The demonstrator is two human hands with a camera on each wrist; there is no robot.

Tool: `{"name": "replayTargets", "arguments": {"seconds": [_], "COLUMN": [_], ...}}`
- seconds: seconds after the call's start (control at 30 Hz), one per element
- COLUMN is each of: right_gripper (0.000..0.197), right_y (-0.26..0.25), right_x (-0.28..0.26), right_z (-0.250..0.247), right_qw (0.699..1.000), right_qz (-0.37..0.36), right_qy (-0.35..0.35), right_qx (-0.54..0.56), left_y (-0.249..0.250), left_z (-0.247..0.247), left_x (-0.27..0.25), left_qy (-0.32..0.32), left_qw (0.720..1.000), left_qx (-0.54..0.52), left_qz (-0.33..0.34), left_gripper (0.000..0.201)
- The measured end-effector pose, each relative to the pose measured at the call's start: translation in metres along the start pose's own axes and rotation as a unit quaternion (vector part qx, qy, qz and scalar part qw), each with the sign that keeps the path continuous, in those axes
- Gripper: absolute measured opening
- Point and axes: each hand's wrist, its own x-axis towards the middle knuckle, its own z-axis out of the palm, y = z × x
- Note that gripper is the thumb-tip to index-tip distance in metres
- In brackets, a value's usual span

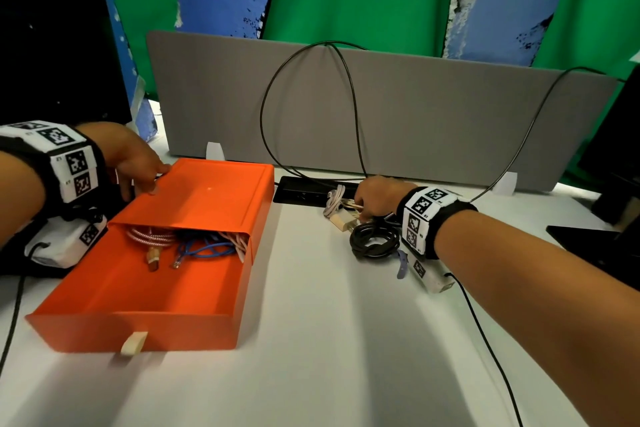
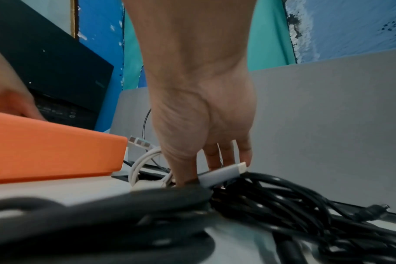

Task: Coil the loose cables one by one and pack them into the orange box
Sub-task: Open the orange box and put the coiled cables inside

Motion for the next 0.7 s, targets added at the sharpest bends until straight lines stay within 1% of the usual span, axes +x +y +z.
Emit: {"name": "replayTargets", "arguments": {"seconds": [0.07, 0.13, 0.2, 0.3, 0.4, 0.5, 0.6, 0.7], "right_gripper": [0.025, 0.017, 0.012, 0.02, 0.021, 0.022, 0.022, 0.021], "right_y": [0.0, 0.001, 0.004, 0.01, 0.019, 0.025, 0.019, -0.006], "right_x": [0.001, 0.001, 0.002, 0.002, -0.001, -0.007, -0.021, -0.041], "right_z": [0.004, 0.006, 0.004, -0.004, -0.016, -0.029, -0.047, -0.074], "right_qw": [1.0, 1.0, 0.997, 0.986, 0.972, 0.954, 0.942, 0.926], "right_qz": [0.005, 0.016, 0.038, 0.067, 0.085, 0.093, 0.063, -0.012], "right_qy": [0.012, 0.022, 0.047, 0.072, 0.083, 0.117, 0.167, 0.23], "right_qx": [0.0, 0.009, 0.056, 0.133, 0.203, 0.258, 0.284, 0.299], "left_y": [-0.001, -0.001, -0.001, 0.0, 0.0, -0.001, -0.001, -0.001], "left_z": [0.0, 0.0, 0.0, 0.0, 0.0, -0.001, -0.001, 0.0], "left_x": [0.001, 0.001, 0.0, -0.001, -0.001, 0.002, 0.004, 0.002], "left_qy": [-0.002, -0.003, -0.003, -0.006, -0.003, 0.008, 0.01, 0.009], "left_qw": [1.0, 1.0, 1.0, 1.0, 1.0, 1.0, 1.0, 1.0], "left_qx": [0.0, 0.005, 0.006, 0.006, 0.007, -0.005, -0.016, -0.016], "left_qz": [-0.001, -0.003, 0.0, 0.002, -0.007, -0.019, -0.019, -0.024], "left_gripper": [0.074, 0.072, 0.073, 0.075, 0.077, 0.076, 0.075, 0.075]}}
